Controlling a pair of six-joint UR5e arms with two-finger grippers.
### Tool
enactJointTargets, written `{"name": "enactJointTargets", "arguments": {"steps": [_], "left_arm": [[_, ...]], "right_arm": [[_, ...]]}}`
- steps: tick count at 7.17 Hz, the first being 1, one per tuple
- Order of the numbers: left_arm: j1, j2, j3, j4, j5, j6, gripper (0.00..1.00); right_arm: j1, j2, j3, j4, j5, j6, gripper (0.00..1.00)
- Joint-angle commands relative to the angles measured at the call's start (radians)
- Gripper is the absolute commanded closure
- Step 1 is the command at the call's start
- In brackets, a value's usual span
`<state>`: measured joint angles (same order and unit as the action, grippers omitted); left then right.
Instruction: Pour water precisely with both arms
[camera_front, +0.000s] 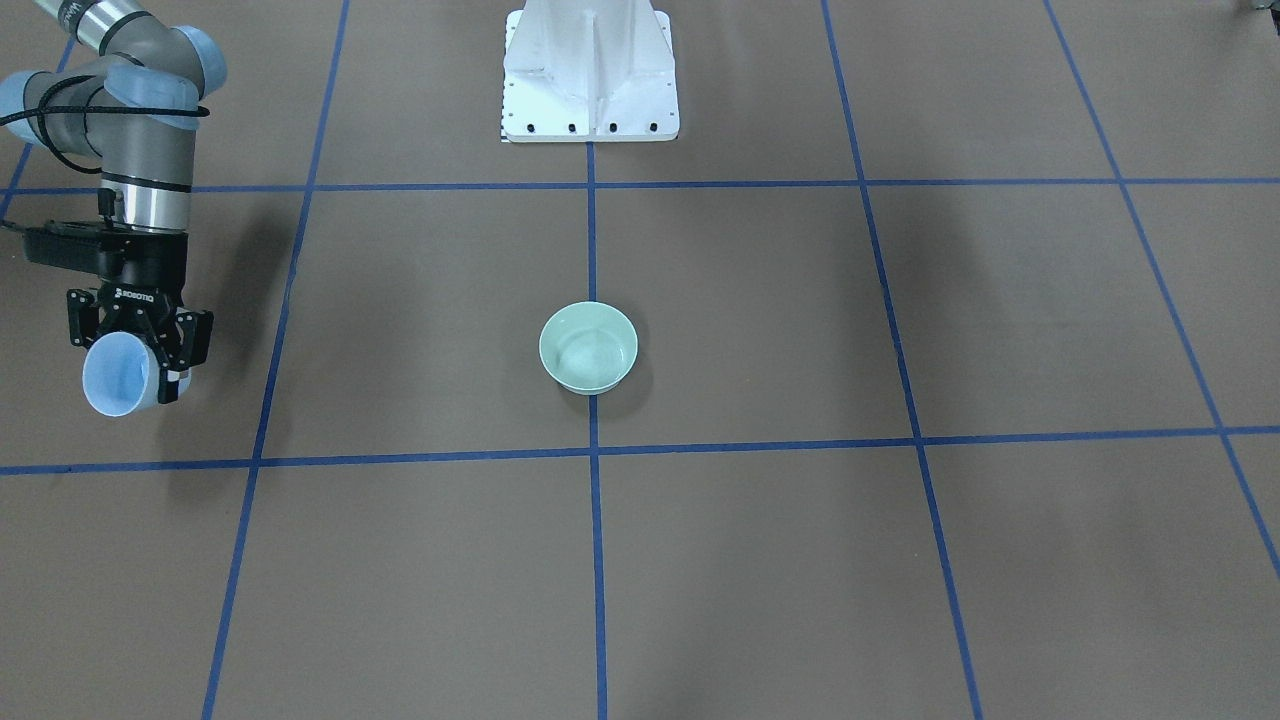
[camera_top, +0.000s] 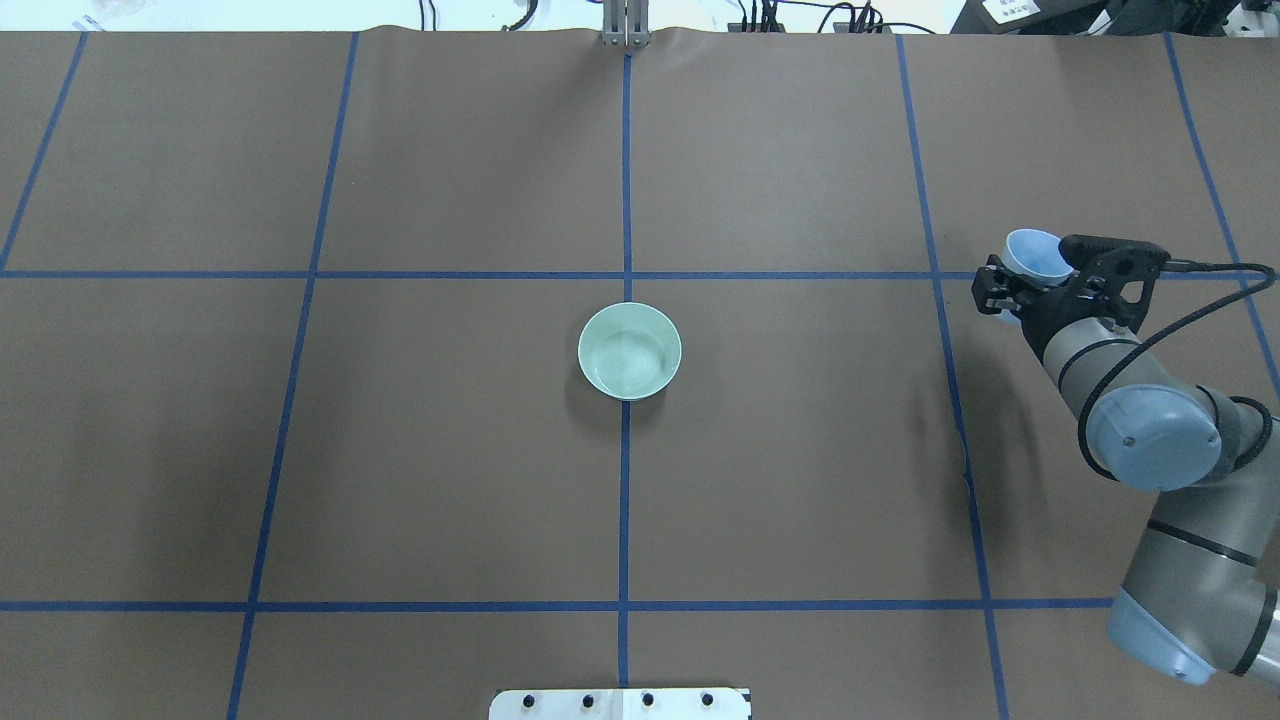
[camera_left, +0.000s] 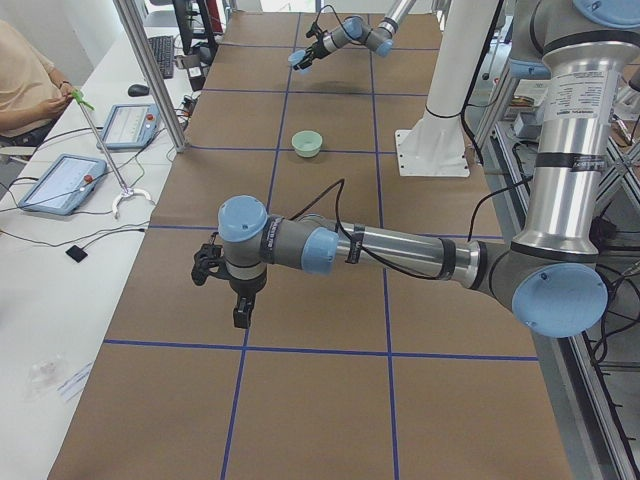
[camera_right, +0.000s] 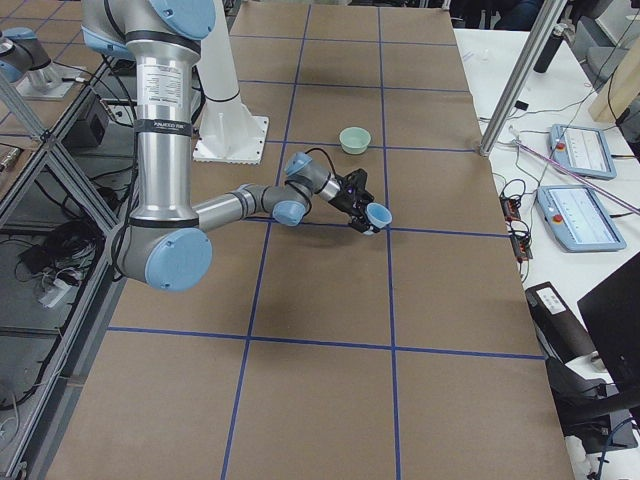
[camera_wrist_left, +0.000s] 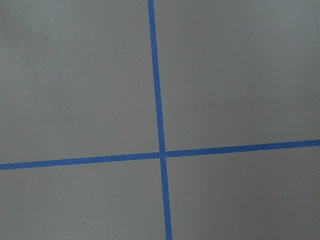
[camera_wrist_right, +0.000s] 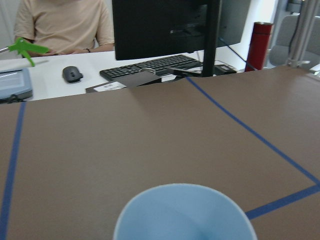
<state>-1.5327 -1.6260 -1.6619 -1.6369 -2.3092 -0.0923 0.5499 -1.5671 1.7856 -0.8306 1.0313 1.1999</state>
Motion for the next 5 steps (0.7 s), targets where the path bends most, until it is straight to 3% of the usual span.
{"name": "enactJointTargets", "arguments": {"steps": [1,3,5], "left_arm": [[-0.001,0.021,-0.022,0.0,-0.001,-0.003,0.0],[-0.001,0.021,-0.021,0.0,-0.002,-0.006,0.0],[-0.001,0.032,-0.021,0.0,-0.009,-0.007,0.0]], "right_arm": [[-0.004,0.097,0.004,0.016,0.098,-0.208,1.0],[-0.007,0.191,0.006,0.015,0.246,-0.316,1.0],[-0.017,0.206,0.021,0.016,0.353,-0.475,1.0]]}}
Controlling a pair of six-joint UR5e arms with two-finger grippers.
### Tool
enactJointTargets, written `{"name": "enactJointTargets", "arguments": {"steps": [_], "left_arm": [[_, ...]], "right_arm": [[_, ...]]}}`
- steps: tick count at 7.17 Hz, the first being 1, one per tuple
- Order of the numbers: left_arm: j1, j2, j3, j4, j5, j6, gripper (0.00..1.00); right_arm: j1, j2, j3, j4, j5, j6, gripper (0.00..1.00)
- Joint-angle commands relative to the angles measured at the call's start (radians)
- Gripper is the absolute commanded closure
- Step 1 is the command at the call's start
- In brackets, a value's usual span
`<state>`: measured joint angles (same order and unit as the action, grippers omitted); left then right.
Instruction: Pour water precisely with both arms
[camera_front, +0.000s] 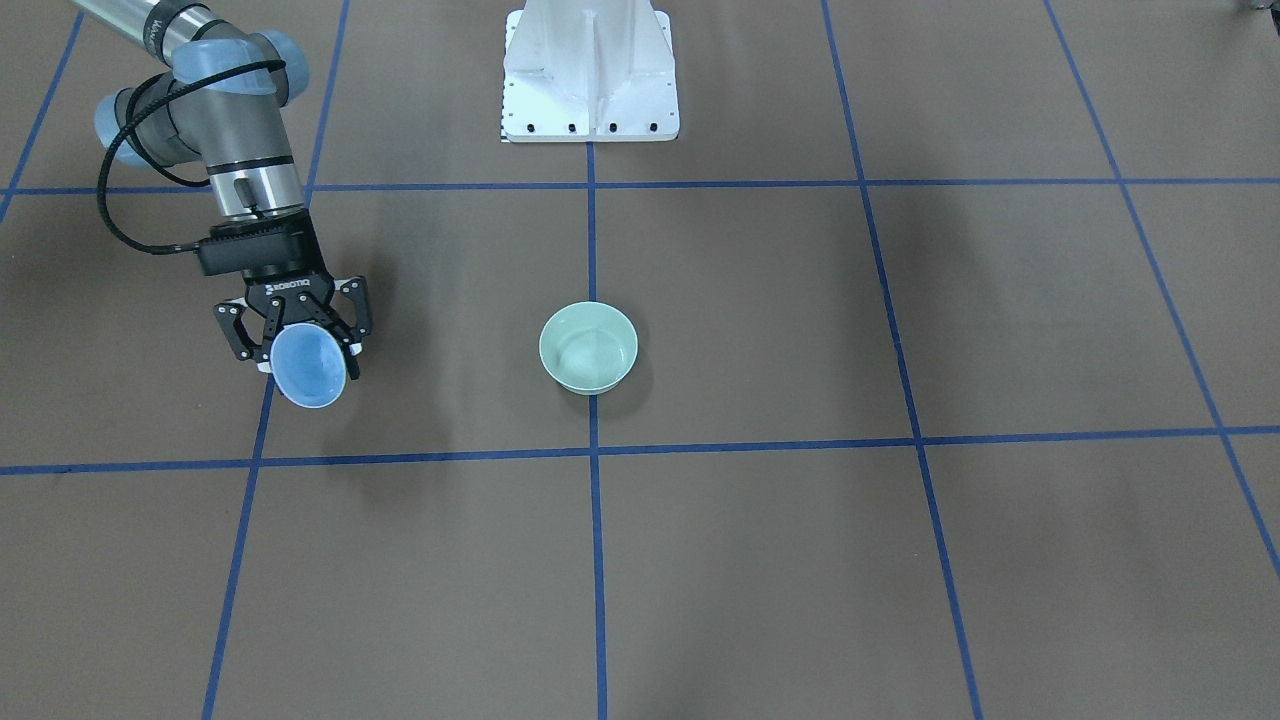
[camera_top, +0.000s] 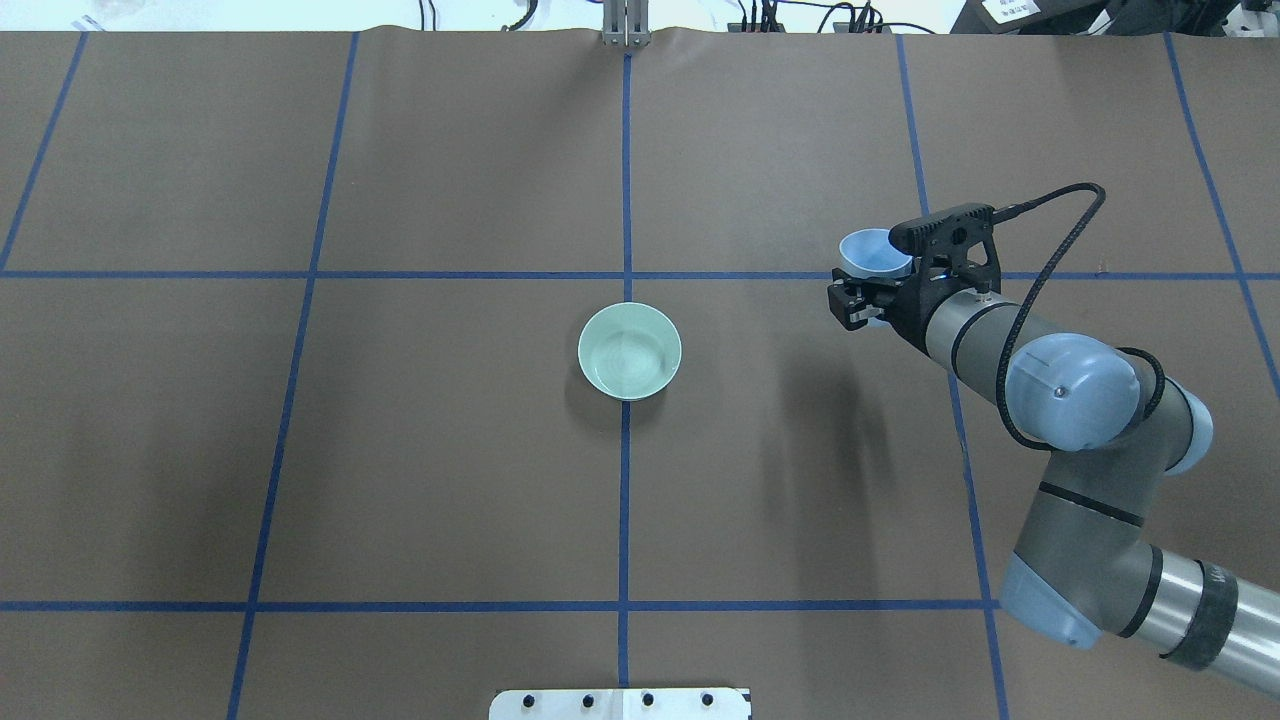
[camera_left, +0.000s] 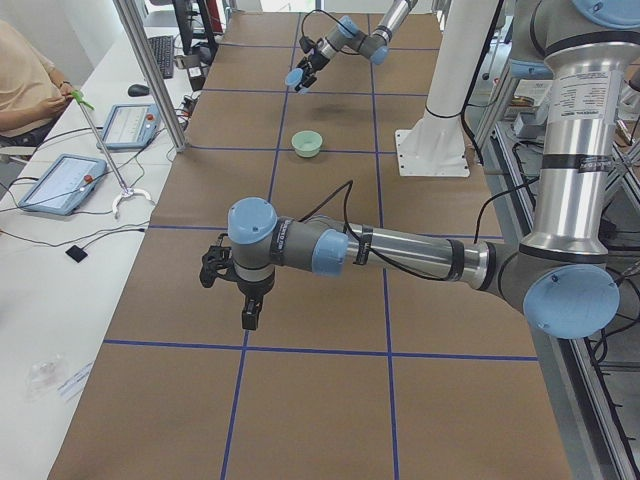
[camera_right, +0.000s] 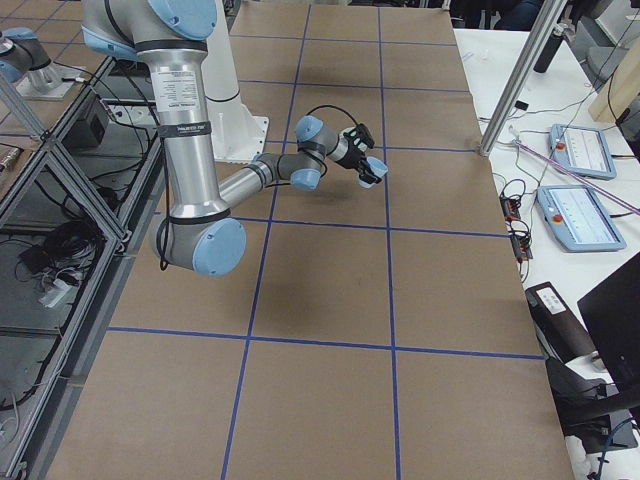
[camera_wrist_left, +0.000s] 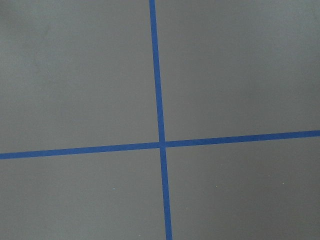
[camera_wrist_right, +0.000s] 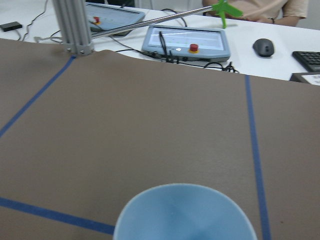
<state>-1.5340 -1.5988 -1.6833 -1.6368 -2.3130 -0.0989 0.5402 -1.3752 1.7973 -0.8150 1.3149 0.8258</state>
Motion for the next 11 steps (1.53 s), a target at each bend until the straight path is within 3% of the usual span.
{"name": "enactJointTargets", "arguments": {"steps": [1,3,4,11], "left_arm": [[-0.002,0.013,-0.001,0.0,-0.006,-0.001,0.0],[-0.006,0.029,-0.001,0.0,-0.02,-0.001,0.0],[-0.008,0.037,-0.001,-0.002,-0.02,-0.001,0.0],[-0.06,0.085,-0.001,-0.003,-0.043,0.008,0.0]], "right_arm": [[-0.017,0.053,0.004,-0.001,0.129,-0.179,1.0],[-0.051,0.094,0.002,-0.013,0.225,-0.26,1.0],[-0.08,0.132,-0.01,-0.026,0.231,-0.269,1.0],[-0.134,0.329,-0.001,-0.45,0.228,-0.269,1.0]]}}
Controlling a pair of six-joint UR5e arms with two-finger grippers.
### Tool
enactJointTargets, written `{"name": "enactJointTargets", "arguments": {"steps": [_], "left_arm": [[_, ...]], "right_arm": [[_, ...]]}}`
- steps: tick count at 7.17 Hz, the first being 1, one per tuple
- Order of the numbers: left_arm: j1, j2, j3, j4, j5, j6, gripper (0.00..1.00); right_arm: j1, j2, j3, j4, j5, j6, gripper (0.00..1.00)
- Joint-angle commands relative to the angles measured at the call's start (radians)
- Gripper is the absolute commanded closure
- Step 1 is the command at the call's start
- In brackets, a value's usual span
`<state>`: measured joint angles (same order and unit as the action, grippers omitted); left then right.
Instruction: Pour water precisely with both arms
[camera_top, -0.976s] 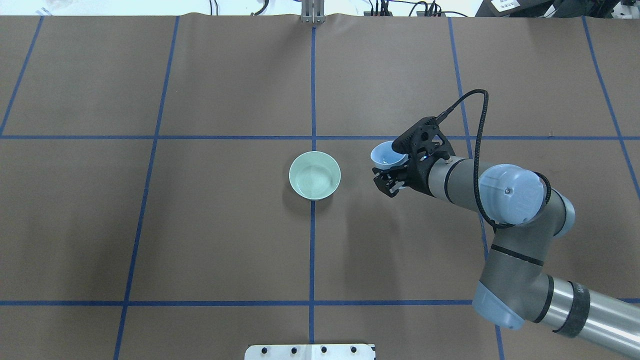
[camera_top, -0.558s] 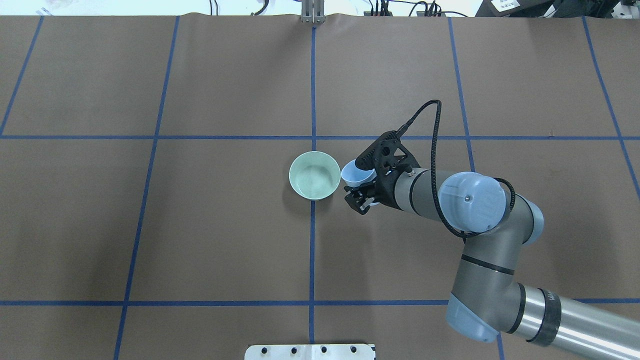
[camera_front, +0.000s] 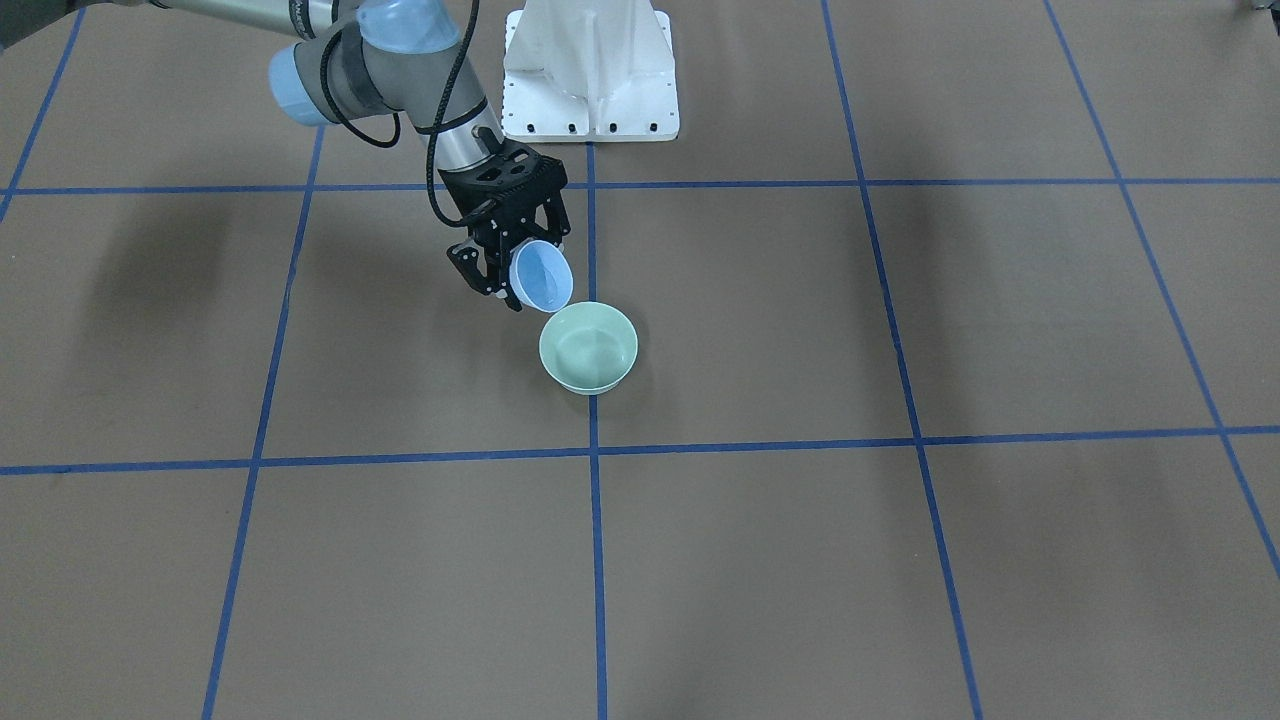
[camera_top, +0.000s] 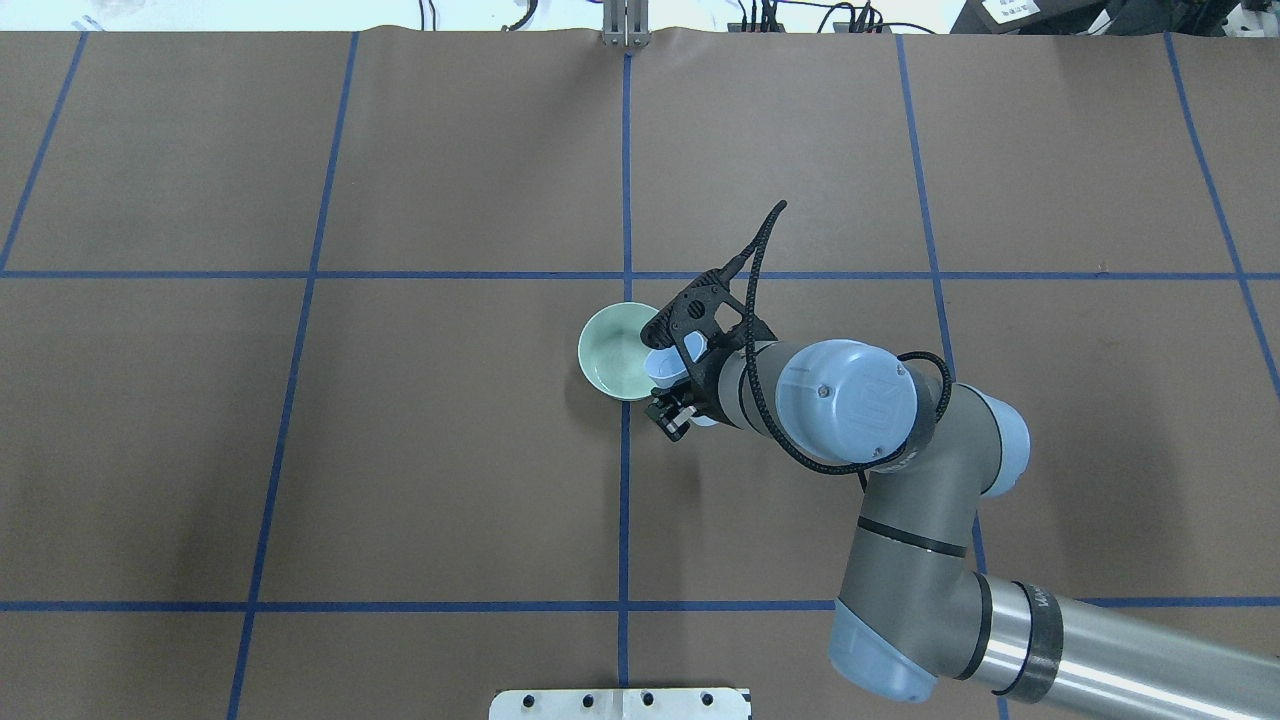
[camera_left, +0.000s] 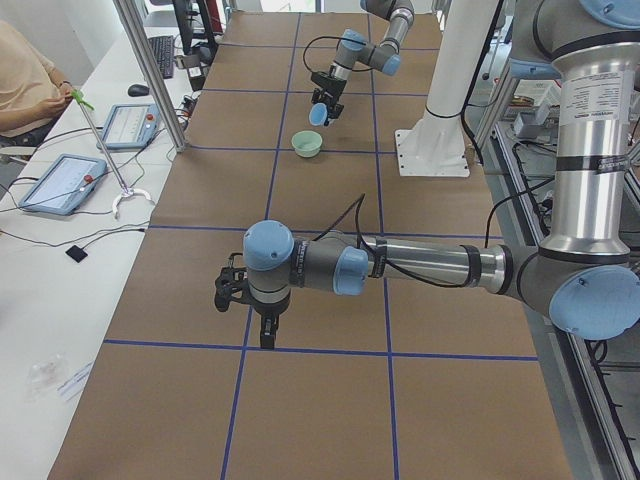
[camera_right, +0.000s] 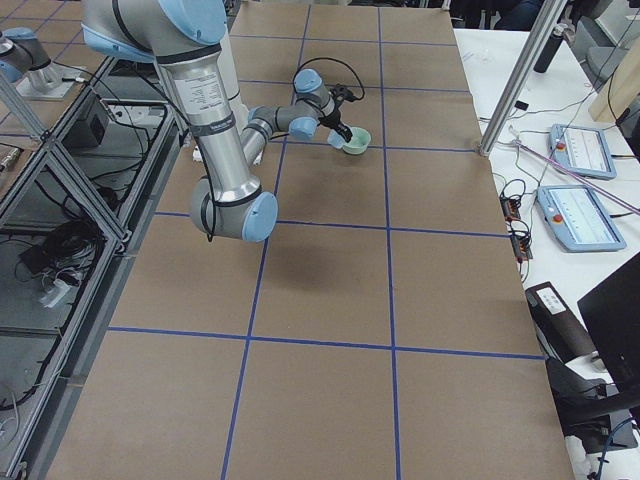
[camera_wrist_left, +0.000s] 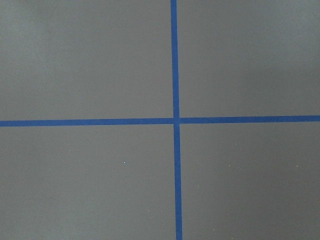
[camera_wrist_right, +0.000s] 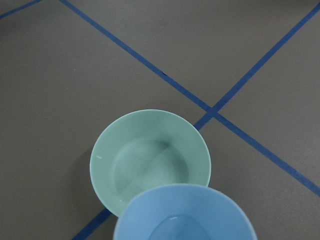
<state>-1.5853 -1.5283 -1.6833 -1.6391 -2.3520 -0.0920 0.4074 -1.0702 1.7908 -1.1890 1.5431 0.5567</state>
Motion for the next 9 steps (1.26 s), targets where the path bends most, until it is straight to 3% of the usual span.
{"name": "enactJointTargets", "arguments": {"steps": [1,3,5,9], "left_arm": [[-0.009,0.016,-0.001,-0.001,-0.004,0.001,0.0],[-0.018,0.017,-0.001,-0.001,-0.018,0.001,0.0],[-0.028,0.03,-0.003,-0.001,-0.02,0.006,0.0],[-0.041,0.031,-0.003,-0.001,-0.02,0.006,0.0]], "right_arm": [[-0.002,0.027,0.005,-0.107,0.002,0.0,1.0],[-0.002,0.042,0.005,-0.153,0.002,0.0,1.0],[-0.002,0.119,0.004,-0.289,0.002,0.002,1.0],[-0.002,0.156,-0.001,-0.38,0.002,0.003,1.0]]}}
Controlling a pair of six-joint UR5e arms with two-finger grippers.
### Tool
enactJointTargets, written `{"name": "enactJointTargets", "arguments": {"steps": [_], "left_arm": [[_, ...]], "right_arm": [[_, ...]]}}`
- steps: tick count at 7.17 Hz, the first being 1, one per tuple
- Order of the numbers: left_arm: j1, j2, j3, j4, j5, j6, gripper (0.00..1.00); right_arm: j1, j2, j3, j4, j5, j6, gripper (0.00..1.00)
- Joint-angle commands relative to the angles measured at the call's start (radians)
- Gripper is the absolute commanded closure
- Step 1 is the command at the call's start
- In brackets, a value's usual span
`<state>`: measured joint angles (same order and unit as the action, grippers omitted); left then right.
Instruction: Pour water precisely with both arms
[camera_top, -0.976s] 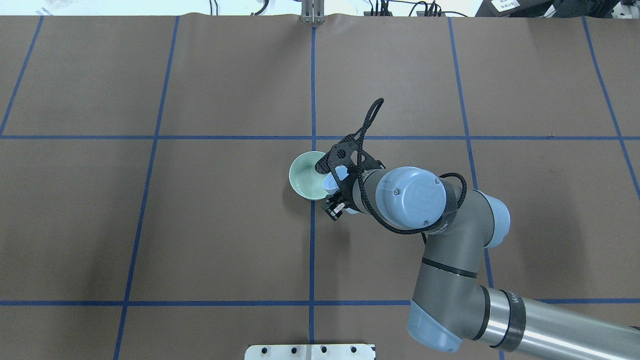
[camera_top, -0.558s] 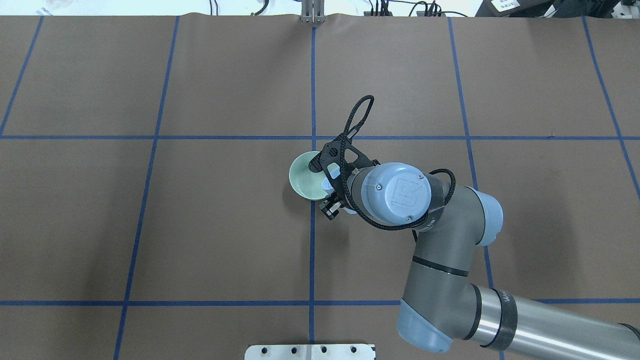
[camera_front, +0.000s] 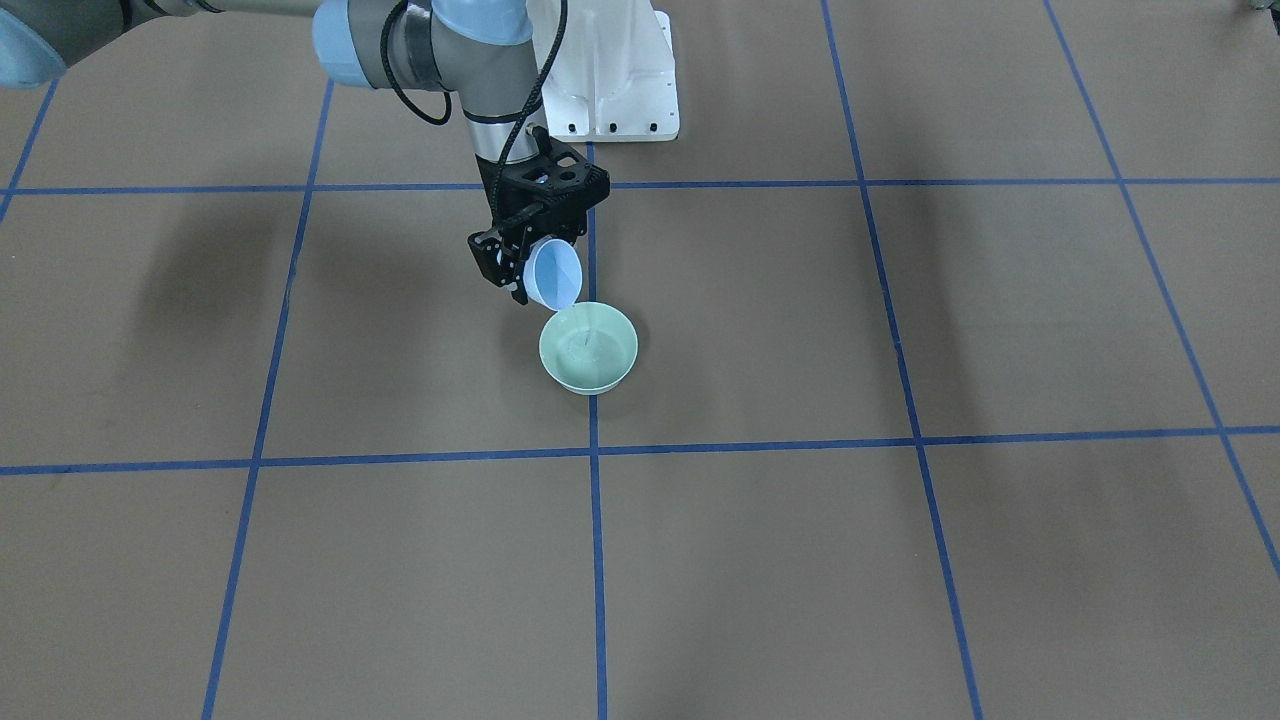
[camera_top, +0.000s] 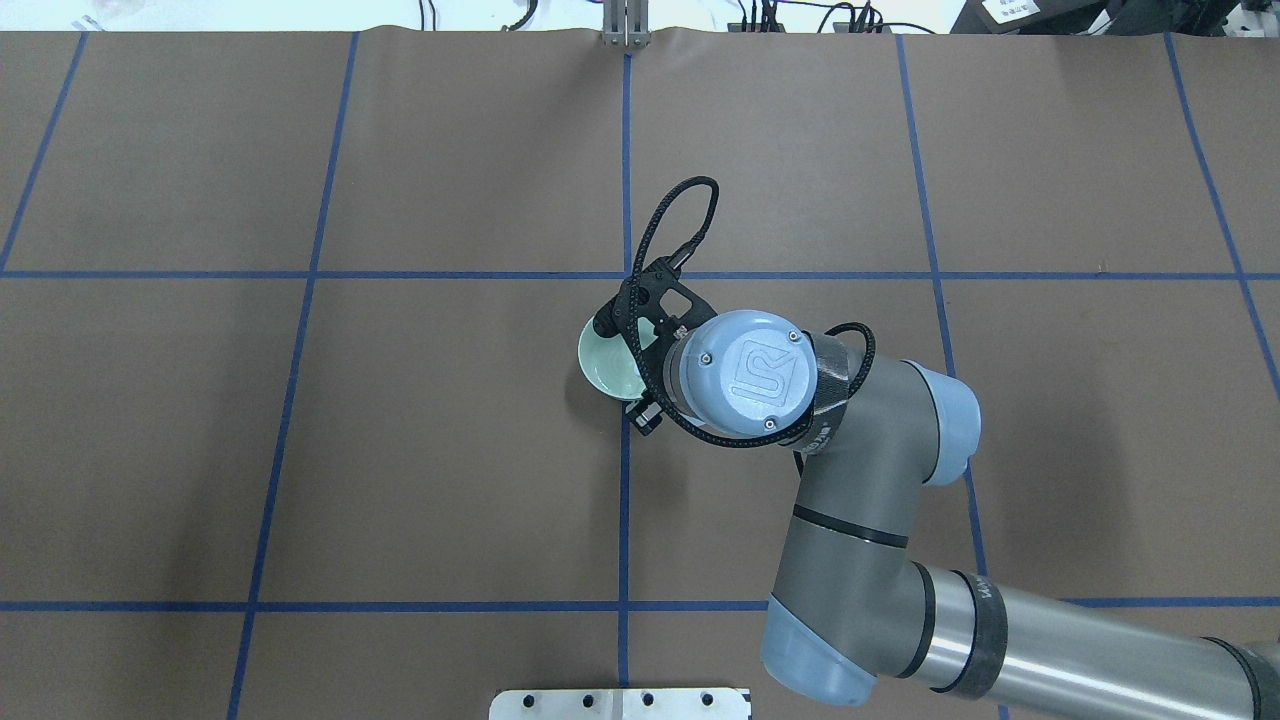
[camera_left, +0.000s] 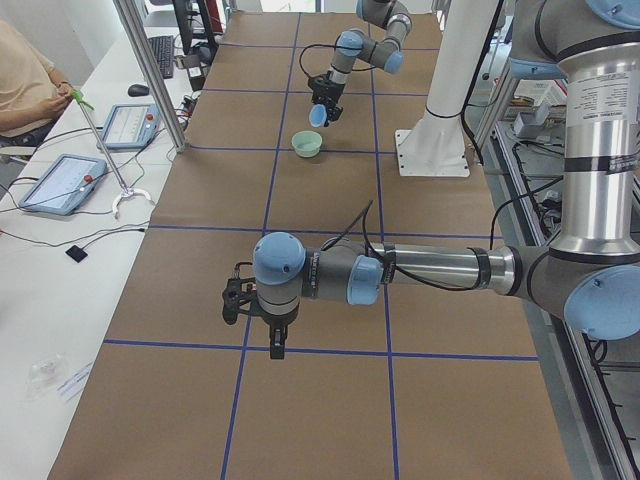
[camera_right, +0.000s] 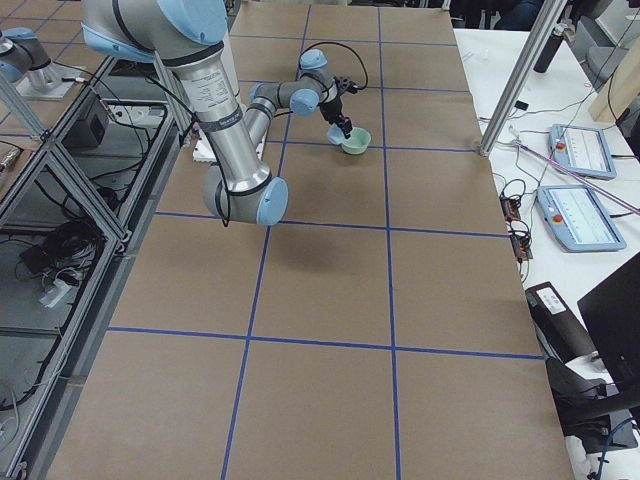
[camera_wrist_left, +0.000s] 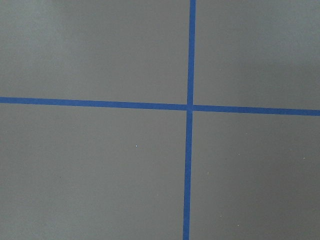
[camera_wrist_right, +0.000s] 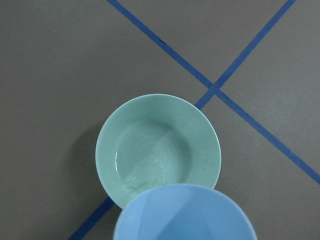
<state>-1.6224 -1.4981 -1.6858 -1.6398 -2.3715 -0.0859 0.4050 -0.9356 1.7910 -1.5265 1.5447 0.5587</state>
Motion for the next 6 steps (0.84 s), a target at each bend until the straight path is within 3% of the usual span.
{"name": "enactJointTargets", "arguments": {"steps": [1,6], "left_arm": [[-0.004,0.001,0.0,0.0,-0.003,0.0,0.0],[-0.005,0.001,0.0,0.0,-0.005,0.0,0.0]], "right_arm": [[0.0,0.024,-0.001,-0.053,0.0,0.001,1.0],[0.0,0.029,-0.004,-0.08,0.014,0.0,1.0]]}}
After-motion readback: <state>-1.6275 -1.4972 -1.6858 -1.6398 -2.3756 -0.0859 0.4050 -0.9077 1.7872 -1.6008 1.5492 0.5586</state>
